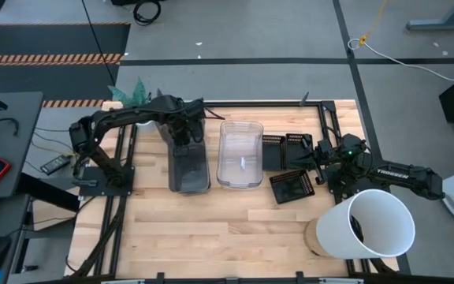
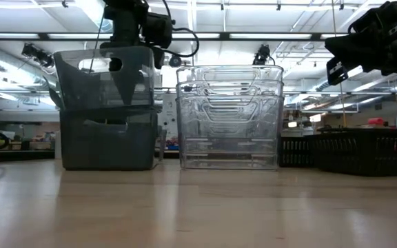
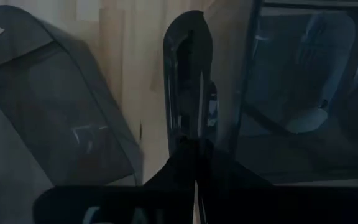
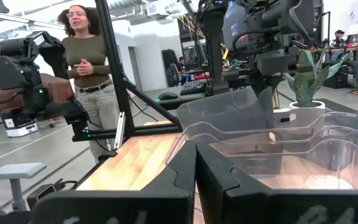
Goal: Stack baskets by color
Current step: Stack the bottom black transparent bin on the bottom black transparent bin
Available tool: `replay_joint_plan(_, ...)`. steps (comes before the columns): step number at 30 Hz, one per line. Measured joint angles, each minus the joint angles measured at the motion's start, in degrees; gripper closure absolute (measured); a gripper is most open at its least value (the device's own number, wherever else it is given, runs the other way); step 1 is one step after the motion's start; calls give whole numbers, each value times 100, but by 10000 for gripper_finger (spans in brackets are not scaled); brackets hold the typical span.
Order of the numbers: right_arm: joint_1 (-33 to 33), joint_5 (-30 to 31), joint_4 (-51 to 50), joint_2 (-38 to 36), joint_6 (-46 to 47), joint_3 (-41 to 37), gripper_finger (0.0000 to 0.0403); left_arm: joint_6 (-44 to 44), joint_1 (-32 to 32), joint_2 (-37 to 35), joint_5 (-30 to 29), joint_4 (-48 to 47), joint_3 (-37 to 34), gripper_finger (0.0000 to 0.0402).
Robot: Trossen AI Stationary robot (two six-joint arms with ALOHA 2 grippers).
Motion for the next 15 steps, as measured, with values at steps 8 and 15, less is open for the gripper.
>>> replay_joint_plan(8,-2,0,0,0,-2,0,389,-238,-67,125,-53,-82,0,392)
replay_joint_plan(15,-2,0,13,-2,-2,0,389,-319,-107,517,-161,-178,0,392)
